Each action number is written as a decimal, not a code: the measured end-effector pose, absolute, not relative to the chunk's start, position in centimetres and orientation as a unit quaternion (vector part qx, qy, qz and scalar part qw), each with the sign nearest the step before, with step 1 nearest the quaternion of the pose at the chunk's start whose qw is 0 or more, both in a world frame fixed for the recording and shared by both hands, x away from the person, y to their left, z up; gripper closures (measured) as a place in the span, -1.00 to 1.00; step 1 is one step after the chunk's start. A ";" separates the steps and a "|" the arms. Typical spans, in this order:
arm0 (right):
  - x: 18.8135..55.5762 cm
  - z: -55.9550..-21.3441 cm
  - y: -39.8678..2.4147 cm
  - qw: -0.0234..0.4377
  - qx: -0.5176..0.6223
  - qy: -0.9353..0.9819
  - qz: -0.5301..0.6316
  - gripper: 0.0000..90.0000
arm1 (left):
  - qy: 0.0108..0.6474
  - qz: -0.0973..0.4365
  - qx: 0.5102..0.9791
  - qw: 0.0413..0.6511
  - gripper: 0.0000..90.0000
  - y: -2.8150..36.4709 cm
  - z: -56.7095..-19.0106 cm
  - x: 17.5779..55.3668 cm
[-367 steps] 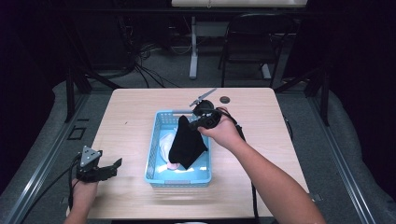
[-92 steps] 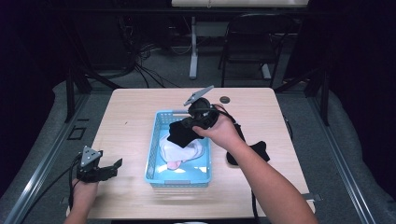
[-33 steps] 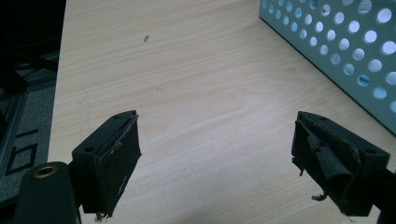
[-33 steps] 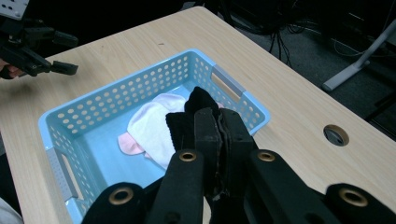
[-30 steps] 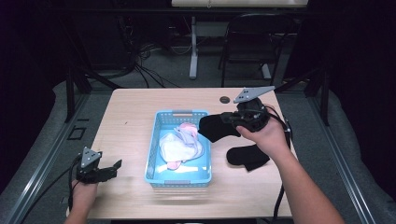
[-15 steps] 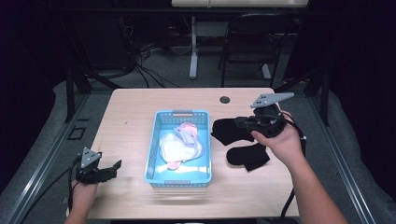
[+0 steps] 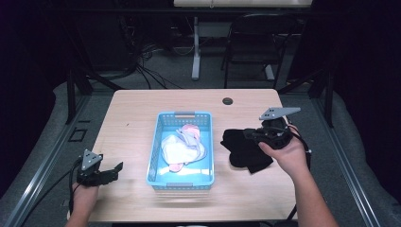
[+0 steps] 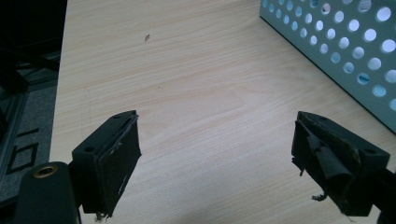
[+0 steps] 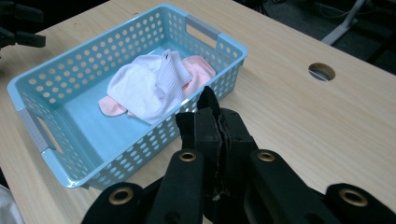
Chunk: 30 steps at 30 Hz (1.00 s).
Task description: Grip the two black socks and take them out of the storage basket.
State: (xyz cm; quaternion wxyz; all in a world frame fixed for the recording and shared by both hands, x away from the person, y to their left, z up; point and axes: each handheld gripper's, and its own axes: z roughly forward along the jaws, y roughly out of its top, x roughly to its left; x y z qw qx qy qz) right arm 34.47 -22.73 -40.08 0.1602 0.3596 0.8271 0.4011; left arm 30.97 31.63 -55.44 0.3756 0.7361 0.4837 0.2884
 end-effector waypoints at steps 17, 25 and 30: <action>36.7 -50.0 -26.7 0.135 0.472 0.795 0.357 0.94 | 0.483 0.289 0.736 0.376 -0.66 31.6 -55.5 31.0; 36.9 -51.6 -28.1 0.137 0.497 0.784 0.345 0.92 | 0.481 0.289 0.738 0.374 -0.66 31.6 -55.4 31.0; 36.8 -52.1 -28.1 0.155 0.503 0.781 0.336 0.71 | 0.481 0.289 0.737 0.377 -0.66 31.6 -55.4 31.0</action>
